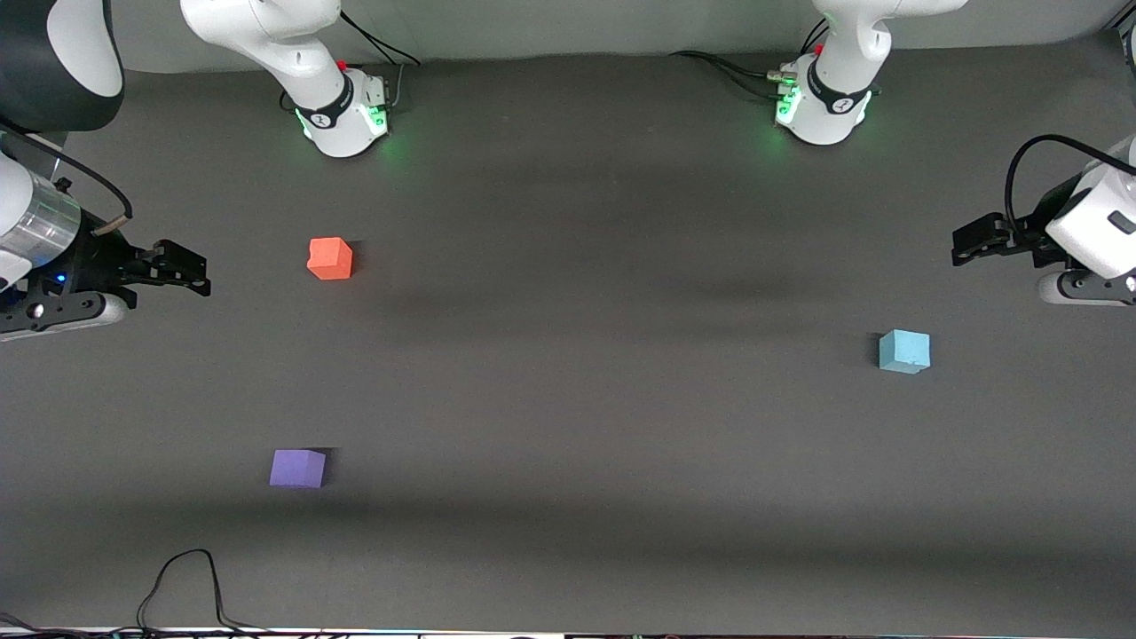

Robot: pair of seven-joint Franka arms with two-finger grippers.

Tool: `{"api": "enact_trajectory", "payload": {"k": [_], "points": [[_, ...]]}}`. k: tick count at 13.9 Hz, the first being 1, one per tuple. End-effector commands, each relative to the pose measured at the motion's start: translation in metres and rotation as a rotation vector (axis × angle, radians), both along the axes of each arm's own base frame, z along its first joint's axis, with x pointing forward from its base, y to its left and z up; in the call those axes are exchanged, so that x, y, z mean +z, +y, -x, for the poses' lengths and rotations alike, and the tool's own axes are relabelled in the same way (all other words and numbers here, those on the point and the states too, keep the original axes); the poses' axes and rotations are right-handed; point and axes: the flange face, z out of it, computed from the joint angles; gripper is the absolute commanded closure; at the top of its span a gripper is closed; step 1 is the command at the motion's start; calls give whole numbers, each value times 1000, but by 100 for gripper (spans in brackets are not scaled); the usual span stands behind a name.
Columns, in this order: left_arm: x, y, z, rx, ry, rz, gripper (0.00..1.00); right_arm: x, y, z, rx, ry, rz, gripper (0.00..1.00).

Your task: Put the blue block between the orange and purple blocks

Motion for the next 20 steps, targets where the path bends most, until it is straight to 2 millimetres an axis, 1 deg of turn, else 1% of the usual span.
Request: {"api": "enact_trajectory", "payload": {"k": [1, 3, 5, 6, 7, 10, 11, 12, 13, 14, 16, 17, 19, 20], "points": [[9, 0, 6, -18, 1, 4, 0, 0, 1, 6, -10, -6, -10, 0], [4, 5, 4, -12, 11, 4, 0, 1, 0, 7, -12, -8, -10, 0], [-2, 14, 5, -52, 22, 1, 0, 1, 0, 7, -12, -8, -10, 0], [-5, 25, 6, -71, 24, -16, 0, 1, 0, 7, -12, -8, -10, 0], [-7, 47, 8, -85, 28, -15, 0, 1, 0, 7, -10, -8, -10, 0], [-13, 98, 15, -141, 25, -7, 0, 1, 0, 7, -12, -8, -10, 0], [-23, 107, 21, -145, 12, -8, 0, 1, 0, 7, -12, -8, -10, 0], [-35, 106, 25, -148, -10, -12, 0, 2, 0, 7, -12, -9, -11, 0], [-52, 104, 29, -153, -28, -15, 0, 2, 0, 7, -12, -9, -11, 0], [-68, 98, 32, -165, -45, -17, 0, 3, 0, 7, -12, -12, -11, 0], [-99, 91, 29, -181, -64, -18, 0, 4, 0, 8, -10, -12, -11, 0], [-119, 88, 27, -190, -82, -19, 0, 4, 0, 8, -10, -14, -11, 0], [-167, 84, 28, -203, -124, -24, 0, 5, 0, 8, -10, -15, -12, 0], [-192, 82, 24, -210, -129, -22, 0, 5, 0, 8, -9, -15, -12, 0]]}}
